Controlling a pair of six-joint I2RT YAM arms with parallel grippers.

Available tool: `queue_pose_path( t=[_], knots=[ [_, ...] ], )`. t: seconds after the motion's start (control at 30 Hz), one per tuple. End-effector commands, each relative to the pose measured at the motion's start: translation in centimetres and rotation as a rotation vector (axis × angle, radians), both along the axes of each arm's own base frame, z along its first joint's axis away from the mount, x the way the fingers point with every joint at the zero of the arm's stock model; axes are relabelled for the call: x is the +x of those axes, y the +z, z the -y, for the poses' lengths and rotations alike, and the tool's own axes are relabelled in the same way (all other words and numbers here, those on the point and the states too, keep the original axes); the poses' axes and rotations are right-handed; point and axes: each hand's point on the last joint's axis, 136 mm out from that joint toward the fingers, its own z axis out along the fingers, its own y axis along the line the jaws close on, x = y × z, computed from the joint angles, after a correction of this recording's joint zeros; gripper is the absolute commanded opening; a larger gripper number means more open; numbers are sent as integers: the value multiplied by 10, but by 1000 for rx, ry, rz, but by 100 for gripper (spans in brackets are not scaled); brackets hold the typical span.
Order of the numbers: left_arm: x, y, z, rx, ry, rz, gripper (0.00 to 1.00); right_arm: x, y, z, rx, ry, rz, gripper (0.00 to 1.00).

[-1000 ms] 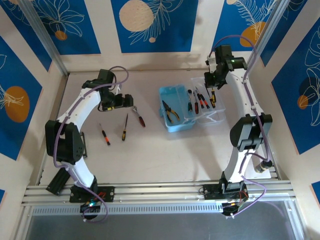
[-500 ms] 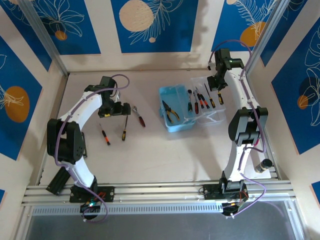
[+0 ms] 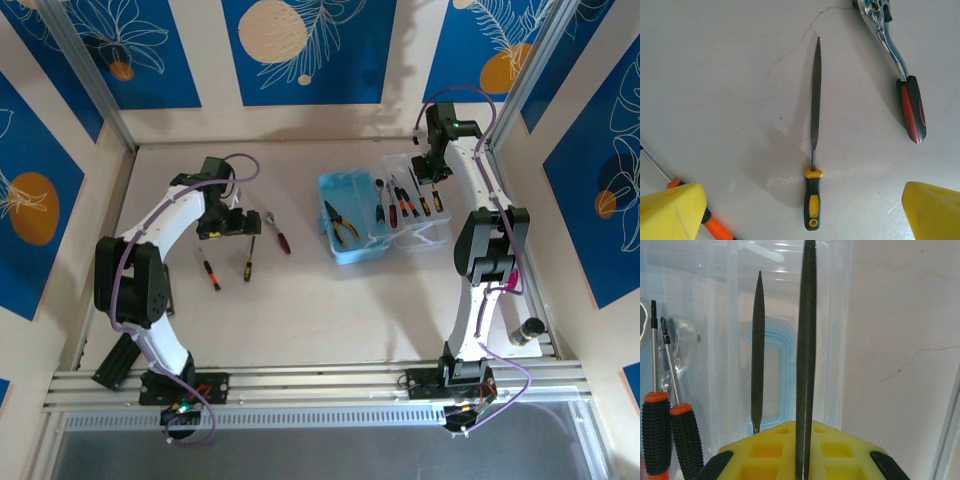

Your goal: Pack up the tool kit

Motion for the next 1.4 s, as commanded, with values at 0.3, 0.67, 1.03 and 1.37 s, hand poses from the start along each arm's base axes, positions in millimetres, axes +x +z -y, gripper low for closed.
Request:
queue_pose_path(
  t=[0.3,0.67,1.03,1.37],
  knots=[
    [-9,0,-13,33,8,-6,100,-5,10,-8,27,15,7,38],
    [-25,-30,-47,36,136,-74,100,-40,29,-61,92,76,16,99],
    [21,-32,41,-59,-47,-58,100,-72,18,-95,121,121,-29,99],
    [75,-53,69,19,-29,-29,93,-82,22,-103,141,136,-23,99]
  ],
)
